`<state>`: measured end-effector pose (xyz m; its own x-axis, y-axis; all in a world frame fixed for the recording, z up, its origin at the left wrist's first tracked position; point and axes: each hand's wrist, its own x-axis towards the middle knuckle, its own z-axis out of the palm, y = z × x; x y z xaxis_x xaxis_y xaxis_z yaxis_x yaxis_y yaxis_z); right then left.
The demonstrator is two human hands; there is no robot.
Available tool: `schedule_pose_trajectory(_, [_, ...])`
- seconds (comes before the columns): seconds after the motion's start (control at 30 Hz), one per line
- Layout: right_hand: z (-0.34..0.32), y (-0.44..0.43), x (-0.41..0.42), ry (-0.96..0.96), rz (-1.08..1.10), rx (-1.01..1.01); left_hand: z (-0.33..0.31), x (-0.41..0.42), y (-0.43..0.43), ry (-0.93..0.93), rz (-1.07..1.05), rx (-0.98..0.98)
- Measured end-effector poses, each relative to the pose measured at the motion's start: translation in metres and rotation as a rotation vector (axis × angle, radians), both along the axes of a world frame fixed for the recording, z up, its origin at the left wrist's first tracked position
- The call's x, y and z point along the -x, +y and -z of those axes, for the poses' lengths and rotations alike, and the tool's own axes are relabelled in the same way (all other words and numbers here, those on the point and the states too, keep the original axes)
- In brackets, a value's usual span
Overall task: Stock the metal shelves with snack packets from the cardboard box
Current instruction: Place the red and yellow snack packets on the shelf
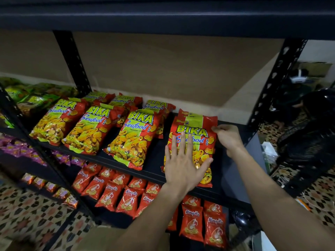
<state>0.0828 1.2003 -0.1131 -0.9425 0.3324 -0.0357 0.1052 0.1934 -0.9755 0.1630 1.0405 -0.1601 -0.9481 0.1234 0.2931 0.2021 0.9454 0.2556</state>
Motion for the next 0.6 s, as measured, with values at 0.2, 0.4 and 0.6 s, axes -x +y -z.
schedule_pose_trajectory(0.2, [-0.002, 0.0, 0.001, 0.003, 0.005, 0.022, 0.004, 0.002, -0.001, 0.018, 0.006, 0.045])
schedule_pose_trajectory(0.4, [-0.001, 0.003, -0.002, -0.015, 0.021, 0.018, 0.0, 0.005, -0.001, -0.023, 0.027, 0.054])
schedule_pose_trajectory(0.6, [-0.009, 0.007, -0.003, 0.0, 0.071, -0.101, -0.012, 0.004, -0.003, -0.04, 0.064, 0.002])
